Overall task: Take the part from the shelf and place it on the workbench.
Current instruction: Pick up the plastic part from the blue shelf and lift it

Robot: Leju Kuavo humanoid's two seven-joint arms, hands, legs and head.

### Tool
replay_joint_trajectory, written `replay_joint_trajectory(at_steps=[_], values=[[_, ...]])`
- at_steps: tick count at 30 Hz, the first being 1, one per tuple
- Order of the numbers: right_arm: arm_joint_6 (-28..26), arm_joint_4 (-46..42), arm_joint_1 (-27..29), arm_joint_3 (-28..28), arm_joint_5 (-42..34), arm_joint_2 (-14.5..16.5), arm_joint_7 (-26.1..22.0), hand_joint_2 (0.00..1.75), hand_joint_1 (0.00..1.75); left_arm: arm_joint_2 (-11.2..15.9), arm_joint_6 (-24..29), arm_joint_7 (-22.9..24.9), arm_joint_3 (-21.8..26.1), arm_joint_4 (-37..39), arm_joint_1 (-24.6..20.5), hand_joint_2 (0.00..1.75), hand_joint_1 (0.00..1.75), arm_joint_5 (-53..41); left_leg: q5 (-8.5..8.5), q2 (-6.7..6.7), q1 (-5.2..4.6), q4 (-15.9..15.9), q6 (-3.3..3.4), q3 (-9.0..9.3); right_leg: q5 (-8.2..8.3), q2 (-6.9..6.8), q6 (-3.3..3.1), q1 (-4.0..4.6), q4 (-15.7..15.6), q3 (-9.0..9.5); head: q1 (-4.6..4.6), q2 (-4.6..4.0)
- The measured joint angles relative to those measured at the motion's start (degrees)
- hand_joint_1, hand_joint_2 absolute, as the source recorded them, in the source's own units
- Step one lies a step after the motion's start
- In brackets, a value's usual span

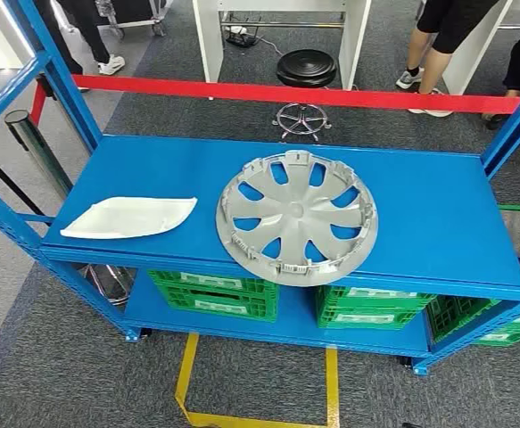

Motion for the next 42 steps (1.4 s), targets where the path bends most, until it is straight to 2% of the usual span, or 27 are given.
replay_joint_trajectory(at_steps=[4, 8, 17, 25, 34, 42], values=[[-1.23, -0.22, -0.43, -0.4, -1.57, 0.0, -4.5, 1.75, 0.0, -0.22, 1.29, -1.36, -1.6, 0.86, -0.52, 1.75, 0.0, 2.47, 0.0, 0.0, 0.0, 0.0, 0.0, 0.0, 0.0, 0.0, 0.0, 0.0, 0.0, 0.01, -0.01, 0.0], [-0.96, -3.02, -0.34, -3.44, 0.41, 0.31, -8.2, 1.75, 0.0, -0.39, 2.36, -2.39, -2.89, 1.5, -0.89, 1.75, 0.0, 4.26, 0.0, 0.0, 0.0, 0.01, 0.0, 0.0, 0.01, 0.02, 0.01, -0.01, 0.0, 0.01, -0.02, 0.0], [3.73, -16.02, 1.74, -10.8, 8.99, 3.45, -11.18, 1.75, 0.0, -0.4, 3.51, -3.37, -4.68, 2.24, -1.3, 1.75, 0.0, 5.61, 0.0, 0.0, 0.0, 0.01, 0.0, 0.0, 0.01, 0.01, 0.01, 0.0, 0.0, 0.01, -0.01, 0.0], [6.54, -31.45, 5.18, -13.6, 15.36, 5.89, -12.96, 1.75, 0.0, -0.38, 4.27, -3.95, -5.99, 2.59, -1.61, 1.75, 0.0, 6.36, 0.0, 0.0, -0.02, 0.02, 0.01, 0.0, 0.02, 0.02, 0.04, -0.01, 0.0, 0.02, -0.01, 0.0], [3.58, -49.27, 8.7, -9.61, 20.79, 5.7, -14.38, 1.75, 0.0, -0.38, 5.0, -4.01, -7.44, 2.87, -2.01, 1.75, 0.0, 6.94, 0.0, 0.01, -0.03, 0.04, 0.01, 0.0, 0.03, 0.03, 0.05, -0.01, 0.0, 0.02, -0.01, 0.0], [-2.09, -63.05, 10.44, -1.34, 25.46, 2.65, -15.27, 1.75, 0.0, -0.38, 5.63, -3.89, -8.72, 2.93, -2.27, 1.75, 0.0, 7.34, 0.0, 0.02, -0.03, 0.07, 0.01, 0.0, 0.04, 0.04, 0.06, -0.01, 0.0, 0.03, -0.01, 0.0]])
